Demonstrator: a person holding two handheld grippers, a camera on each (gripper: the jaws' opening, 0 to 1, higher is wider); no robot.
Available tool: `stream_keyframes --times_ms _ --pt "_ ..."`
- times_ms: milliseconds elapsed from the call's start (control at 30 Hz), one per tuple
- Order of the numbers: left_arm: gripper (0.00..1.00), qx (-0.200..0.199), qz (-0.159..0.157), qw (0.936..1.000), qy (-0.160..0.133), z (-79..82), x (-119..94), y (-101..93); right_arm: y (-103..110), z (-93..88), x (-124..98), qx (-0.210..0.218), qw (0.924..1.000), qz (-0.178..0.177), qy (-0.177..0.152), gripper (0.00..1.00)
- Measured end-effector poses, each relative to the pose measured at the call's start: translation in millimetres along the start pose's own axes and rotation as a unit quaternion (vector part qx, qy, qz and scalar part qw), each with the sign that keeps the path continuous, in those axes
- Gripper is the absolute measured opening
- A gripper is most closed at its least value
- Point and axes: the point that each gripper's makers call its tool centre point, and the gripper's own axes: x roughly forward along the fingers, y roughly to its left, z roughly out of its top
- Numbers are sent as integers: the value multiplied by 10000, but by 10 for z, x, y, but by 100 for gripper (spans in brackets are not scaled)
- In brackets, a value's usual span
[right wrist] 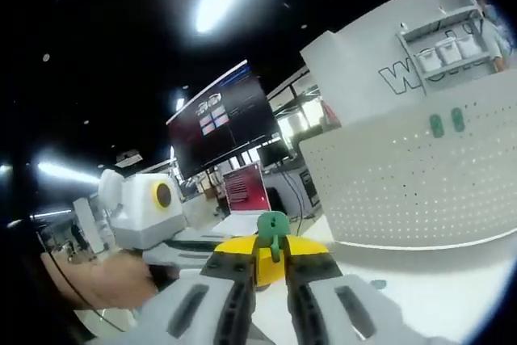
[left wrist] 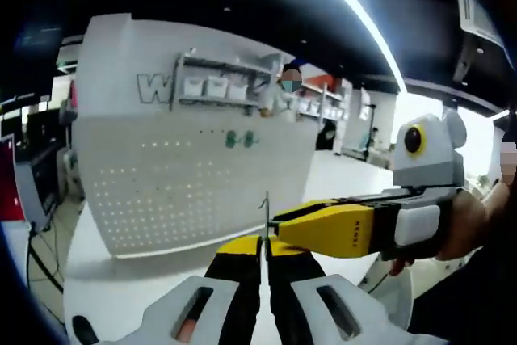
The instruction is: Insert the hook assembly into the mounting plate slot until the hook locks in place.
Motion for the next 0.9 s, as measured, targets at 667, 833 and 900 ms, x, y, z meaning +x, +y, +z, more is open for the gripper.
stream_keyframes --times_ms 667,833,900 --pt "4 -212 -157 9996 124 -134 55 90 -132 -105 89 338 9993 -75 151 0" --pt "22 -266 -342 9990 119 -143 82 57 -209 -11 81 321 9994 -2 122 0" --pt "40 -358 -311 9987 158 -180 101 80 -267 9 106 157 9998 8 127 0"
